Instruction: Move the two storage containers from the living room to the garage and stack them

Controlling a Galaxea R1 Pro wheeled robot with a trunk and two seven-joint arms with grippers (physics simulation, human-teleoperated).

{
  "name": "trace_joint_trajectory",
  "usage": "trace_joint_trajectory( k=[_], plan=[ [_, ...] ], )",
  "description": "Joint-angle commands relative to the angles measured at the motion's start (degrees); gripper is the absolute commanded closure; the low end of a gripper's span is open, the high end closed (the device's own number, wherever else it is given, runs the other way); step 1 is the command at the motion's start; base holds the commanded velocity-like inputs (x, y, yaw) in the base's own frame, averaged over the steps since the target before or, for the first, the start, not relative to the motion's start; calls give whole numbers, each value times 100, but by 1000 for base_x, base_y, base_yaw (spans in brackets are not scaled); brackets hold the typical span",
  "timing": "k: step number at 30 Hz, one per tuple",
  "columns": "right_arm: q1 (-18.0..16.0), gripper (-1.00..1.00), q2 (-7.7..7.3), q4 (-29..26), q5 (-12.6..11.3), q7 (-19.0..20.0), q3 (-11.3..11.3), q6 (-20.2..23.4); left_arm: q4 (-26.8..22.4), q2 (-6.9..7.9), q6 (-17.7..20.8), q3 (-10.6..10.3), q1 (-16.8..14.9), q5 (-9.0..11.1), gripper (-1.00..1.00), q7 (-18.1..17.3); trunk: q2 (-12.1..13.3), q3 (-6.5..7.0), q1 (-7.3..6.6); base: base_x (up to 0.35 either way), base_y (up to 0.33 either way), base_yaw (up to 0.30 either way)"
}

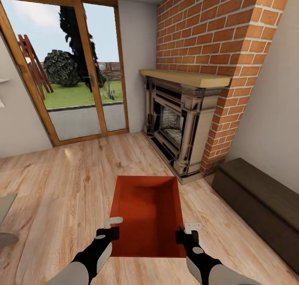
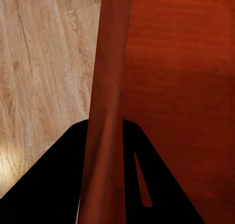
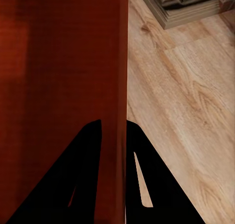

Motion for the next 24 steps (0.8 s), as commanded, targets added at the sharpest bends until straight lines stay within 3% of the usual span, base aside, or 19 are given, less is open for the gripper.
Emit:
trace_joint_trajectory(
  k=[1,19,24],
  plan=[
    [-4,100,1,-8,22,-23,-103,-32,-1,-6,36,62,-1,20,100,46,-6,-7,1,0,0,0],
    [-3,100,0,-8,25,-23,-103,-32,-1,-6,36,62,-1,25,100,46,676,298,-373,0,0,0],
    [-3,100,0,-8,20,-23,-103,-32,-1,-6,36,62,-1,21,100,46,676,298,-373,0,0,0]
  ],
)
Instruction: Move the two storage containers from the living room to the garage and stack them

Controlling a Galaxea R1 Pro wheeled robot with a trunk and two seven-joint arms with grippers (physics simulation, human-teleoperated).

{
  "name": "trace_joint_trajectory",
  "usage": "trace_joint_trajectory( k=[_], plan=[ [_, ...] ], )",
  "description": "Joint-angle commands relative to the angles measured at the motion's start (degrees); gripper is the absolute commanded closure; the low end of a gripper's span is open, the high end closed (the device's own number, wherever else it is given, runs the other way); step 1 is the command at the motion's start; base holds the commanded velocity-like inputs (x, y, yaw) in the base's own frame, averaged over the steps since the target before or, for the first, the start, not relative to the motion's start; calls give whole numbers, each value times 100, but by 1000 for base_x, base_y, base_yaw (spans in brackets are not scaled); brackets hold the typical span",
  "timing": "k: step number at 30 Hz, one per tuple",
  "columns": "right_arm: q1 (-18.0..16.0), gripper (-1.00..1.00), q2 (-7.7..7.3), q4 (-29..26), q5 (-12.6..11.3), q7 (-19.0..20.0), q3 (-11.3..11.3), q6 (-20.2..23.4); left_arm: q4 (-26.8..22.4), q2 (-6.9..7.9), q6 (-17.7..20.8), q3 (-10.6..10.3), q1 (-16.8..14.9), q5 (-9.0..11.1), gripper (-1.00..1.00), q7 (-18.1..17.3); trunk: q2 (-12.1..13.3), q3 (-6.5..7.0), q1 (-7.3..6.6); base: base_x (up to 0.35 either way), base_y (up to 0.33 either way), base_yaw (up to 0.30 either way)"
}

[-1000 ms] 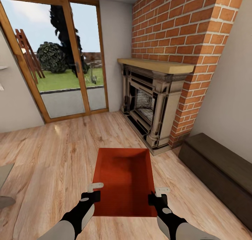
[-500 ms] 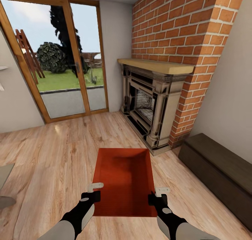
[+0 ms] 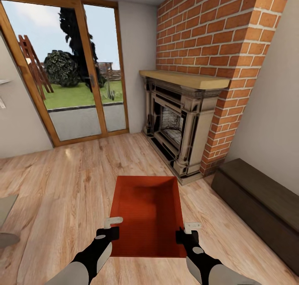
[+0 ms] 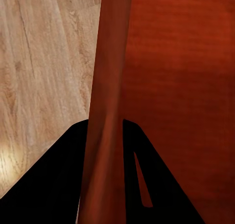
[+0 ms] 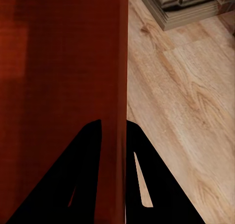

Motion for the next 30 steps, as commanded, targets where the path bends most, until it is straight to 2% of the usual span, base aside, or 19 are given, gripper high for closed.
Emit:
trace_joint_trajectory(
  k=[1,10,30],
  plan=[
    [-7,100,1,-7,17,-25,-99,-33,-3,-5,37,64,-1,19,100,46,-7,-8,1,0,0,0],
    [-5,100,6,-7,15,-25,-99,-38,-4,-5,36,64,-3,20,100,46,-7,4,1,0,0,0],
    [-6,100,10,-7,20,-25,-99,-42,-4,-4,37,64,-1,17,100,46,-7,182,1,0,0,0]
  ],
)
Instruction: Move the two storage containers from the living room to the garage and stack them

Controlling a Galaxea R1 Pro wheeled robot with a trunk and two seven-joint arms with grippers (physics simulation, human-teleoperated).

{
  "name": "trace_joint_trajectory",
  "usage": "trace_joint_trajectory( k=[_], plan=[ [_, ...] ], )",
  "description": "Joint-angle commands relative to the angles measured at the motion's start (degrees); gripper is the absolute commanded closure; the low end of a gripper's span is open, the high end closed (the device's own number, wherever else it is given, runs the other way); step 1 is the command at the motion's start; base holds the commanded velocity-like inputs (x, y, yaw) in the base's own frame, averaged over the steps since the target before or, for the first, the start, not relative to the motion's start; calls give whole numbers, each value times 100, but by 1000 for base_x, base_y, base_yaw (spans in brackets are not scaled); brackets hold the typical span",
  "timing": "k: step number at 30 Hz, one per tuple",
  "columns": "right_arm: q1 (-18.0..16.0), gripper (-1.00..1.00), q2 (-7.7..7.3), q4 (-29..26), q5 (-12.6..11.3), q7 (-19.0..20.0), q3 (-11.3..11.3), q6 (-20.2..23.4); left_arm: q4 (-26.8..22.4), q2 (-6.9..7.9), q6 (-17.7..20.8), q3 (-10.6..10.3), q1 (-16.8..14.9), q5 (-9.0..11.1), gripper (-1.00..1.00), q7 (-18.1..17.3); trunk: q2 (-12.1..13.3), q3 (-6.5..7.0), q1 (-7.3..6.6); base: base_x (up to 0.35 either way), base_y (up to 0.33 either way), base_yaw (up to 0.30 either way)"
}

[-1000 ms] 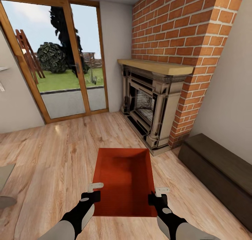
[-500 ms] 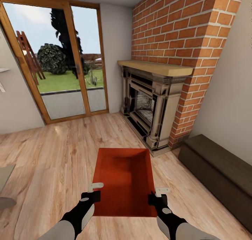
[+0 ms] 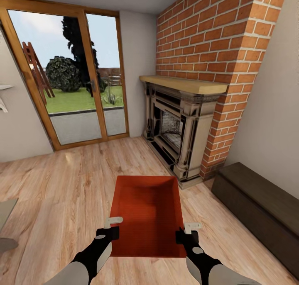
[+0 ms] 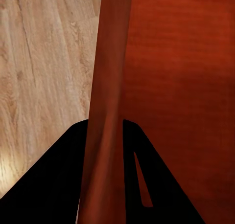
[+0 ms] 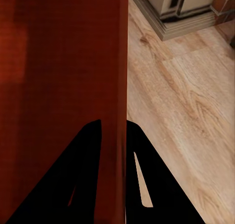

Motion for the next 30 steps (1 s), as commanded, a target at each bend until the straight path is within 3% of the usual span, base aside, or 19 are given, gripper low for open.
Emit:
trace_joint_trajectory(
  k=[1,30],
  plan=[
    [-7,100,3,-11,50,-14,-116,-27,3,-8,36,66,0,25,100,47,-7,1,2,0,0,0],
    [-7,100,3,-11,50,-14,-116,-27,0,-9,36,66,0,28,100,47,-7,268,2,0,0,0]
  ],
)
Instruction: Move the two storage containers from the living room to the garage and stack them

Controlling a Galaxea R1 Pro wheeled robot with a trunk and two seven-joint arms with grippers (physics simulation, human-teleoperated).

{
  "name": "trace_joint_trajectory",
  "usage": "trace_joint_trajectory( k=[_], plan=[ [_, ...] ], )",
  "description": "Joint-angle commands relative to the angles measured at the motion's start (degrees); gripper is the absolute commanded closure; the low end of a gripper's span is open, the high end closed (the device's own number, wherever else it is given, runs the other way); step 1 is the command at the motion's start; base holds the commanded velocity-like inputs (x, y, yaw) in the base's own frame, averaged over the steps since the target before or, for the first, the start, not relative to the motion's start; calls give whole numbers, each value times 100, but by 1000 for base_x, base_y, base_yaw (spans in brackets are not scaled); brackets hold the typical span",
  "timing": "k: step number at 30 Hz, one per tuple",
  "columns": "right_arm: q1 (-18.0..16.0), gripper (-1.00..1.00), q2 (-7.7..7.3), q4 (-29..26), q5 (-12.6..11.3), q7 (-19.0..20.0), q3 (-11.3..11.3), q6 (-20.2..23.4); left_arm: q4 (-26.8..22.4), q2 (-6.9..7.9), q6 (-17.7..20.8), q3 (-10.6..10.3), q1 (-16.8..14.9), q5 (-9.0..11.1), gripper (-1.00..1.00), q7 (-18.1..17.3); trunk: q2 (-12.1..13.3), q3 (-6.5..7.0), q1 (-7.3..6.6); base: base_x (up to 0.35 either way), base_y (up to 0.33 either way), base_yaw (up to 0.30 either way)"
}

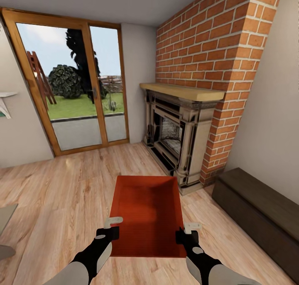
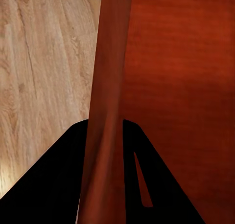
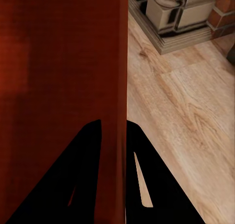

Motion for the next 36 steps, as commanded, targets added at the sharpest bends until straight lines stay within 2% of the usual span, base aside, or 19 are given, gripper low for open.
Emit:
trace_joint_trajectory(
  k=[1,19,36],
  plan=[
    [-5,100,3,-11,50,-13,-116,-27,1,-8,36,65,0,29,100,47,-7,1,2,0,0,0],
    [-5,100,0,-11,52,-13,-116,-27,5,-9,36,65,0,30,100,47,-7,162,2,0,0,0],
    [-2,100,-6,-11,44,-13,-116,-27,6,-9,36,65,0,23,100,47,-7,171,2,0,0,0]
  ],
)
